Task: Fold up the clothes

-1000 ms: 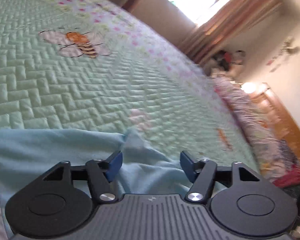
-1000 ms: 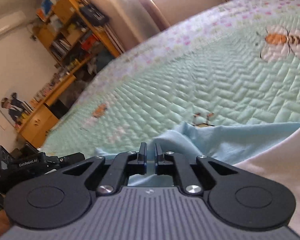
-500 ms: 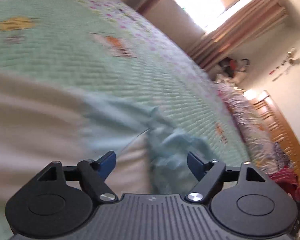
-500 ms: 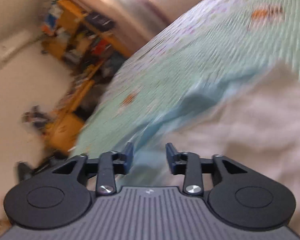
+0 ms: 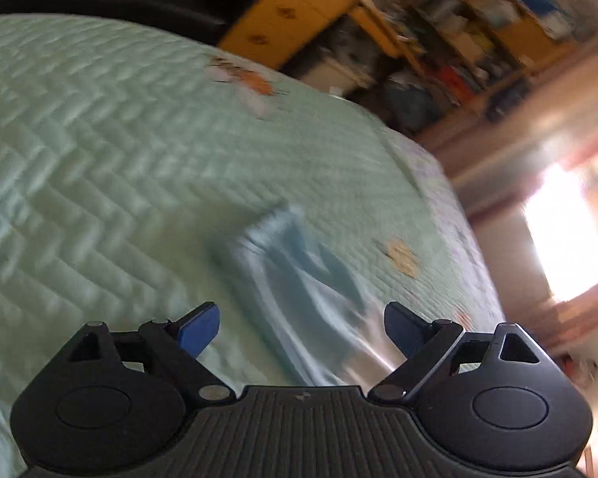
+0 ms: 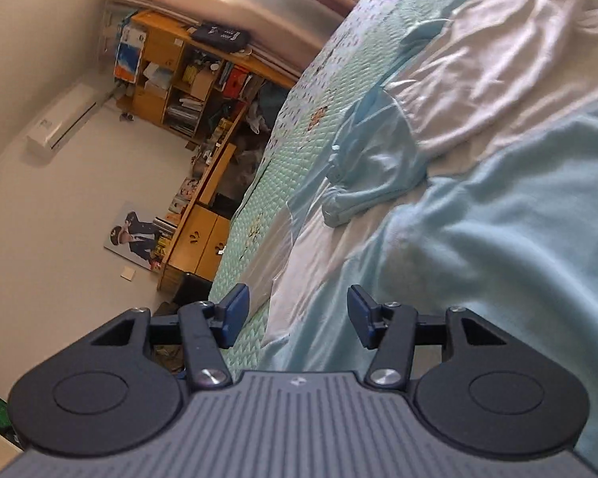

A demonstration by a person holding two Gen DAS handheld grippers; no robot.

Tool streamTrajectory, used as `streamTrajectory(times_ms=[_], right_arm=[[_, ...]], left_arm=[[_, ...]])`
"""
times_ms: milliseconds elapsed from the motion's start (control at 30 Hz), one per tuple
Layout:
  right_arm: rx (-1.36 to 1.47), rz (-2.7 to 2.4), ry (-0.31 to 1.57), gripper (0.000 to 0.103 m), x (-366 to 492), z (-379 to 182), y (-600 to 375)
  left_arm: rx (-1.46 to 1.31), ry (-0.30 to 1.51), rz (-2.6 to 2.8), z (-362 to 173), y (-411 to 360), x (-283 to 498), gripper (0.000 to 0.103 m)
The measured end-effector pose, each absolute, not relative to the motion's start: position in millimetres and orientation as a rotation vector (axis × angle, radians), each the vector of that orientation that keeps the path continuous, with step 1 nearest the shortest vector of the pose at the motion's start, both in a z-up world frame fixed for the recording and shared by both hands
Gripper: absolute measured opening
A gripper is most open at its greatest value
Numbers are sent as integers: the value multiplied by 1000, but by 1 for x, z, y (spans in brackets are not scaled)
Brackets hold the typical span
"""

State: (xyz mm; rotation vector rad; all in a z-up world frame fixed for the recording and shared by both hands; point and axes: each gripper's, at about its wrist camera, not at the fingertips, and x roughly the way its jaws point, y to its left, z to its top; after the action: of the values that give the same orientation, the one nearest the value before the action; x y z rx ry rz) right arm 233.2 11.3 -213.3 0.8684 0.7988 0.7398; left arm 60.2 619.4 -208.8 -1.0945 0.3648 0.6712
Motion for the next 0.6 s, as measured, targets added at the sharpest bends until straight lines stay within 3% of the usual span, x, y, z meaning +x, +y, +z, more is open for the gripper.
streamTrajectory(times_ms=[333, 400, 467, 500, 567, 600], right_arm=[[823, 699, 788, 57, 237, -212, 24], [824, 685, 790, 57, 236, -214, 24], [828, 679, 788, 57, 235, -215, 24], [826, 676, 786, 57, 234, -215, 23], [812, 674, 780, 57, 232, -212, 21], [801, 673, 775, 57, 230, -210, 19]], left_arm=[[-1121, 306, 599, -240, 650, 101, 100], [-1089, 329, 613, -239, 648, 109, 97], [-1066, 341, 640, -237, 650, 103, 89], [-1050, 353, 661, -237, 649, 102, 79], [-1014, 386, 712, -236, 647, 101, 58], [-1001, 403, 738, -235, 647, 100, 37]])
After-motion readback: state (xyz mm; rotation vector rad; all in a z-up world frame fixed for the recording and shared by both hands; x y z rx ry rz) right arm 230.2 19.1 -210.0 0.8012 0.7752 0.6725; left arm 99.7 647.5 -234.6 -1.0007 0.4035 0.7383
